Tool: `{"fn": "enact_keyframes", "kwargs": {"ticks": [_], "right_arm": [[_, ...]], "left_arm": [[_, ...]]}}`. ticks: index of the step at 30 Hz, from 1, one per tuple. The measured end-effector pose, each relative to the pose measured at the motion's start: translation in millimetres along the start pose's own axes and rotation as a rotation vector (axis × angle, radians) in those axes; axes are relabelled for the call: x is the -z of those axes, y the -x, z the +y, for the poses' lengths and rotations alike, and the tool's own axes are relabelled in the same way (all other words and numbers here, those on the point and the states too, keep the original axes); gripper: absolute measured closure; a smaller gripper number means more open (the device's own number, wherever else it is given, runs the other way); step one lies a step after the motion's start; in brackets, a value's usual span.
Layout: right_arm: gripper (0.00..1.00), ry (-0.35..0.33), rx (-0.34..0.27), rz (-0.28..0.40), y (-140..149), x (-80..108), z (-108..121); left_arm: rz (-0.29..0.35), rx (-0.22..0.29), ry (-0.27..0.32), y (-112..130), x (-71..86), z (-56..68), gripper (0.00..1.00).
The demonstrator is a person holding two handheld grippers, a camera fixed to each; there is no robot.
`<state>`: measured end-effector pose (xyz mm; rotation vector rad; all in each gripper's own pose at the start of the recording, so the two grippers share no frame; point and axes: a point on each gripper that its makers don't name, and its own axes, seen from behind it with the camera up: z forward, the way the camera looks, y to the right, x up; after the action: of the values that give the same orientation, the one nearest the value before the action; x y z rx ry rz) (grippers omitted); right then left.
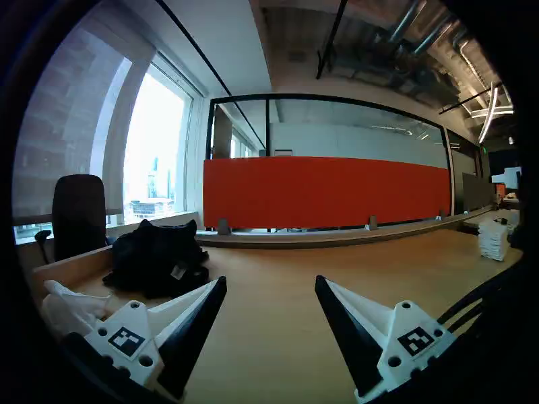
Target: Fold towel
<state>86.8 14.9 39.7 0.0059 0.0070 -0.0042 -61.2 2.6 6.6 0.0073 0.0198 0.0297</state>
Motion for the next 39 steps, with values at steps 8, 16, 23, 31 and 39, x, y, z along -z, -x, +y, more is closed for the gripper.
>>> {"fn": "enact_keyframes", "kwargs": {"ticks": [8, 16, 23, 31, 39], "right_arm": [[0.0, 0.029, -0.004, 0.011, 27.7, -2.6, 15.5], [0.0, 0.021, -0.005, 0.009, 56.9, -3.8, 15.2], [0.0, 0.022, -0.013, 0.001, 74.6, -2.9, 14.3], [0.0, 0.023, -0.02, -0.016, 90.7, -3.4, 16.6], [0.0, 0.019, -0.05, -0.019, 97.2, -5.6, 18.5]], "left_arm": [[0.0, 0.0, 0.0, 0.3, 0.2, -0.2, 0.03], [0.0, 0.0, 0.0, 0.1, 0.4, 0.2, 0.03], [0.0, 0.0, 0.0, 0.2, 0.7, 0.0, 0.03], [0.0, 0.0, 0.0, 0.6, 0.3, 0.0, 0.03], [0.0, 0.0, 0.0, 0.8, 0.4, 0.0, 0.03]]}}
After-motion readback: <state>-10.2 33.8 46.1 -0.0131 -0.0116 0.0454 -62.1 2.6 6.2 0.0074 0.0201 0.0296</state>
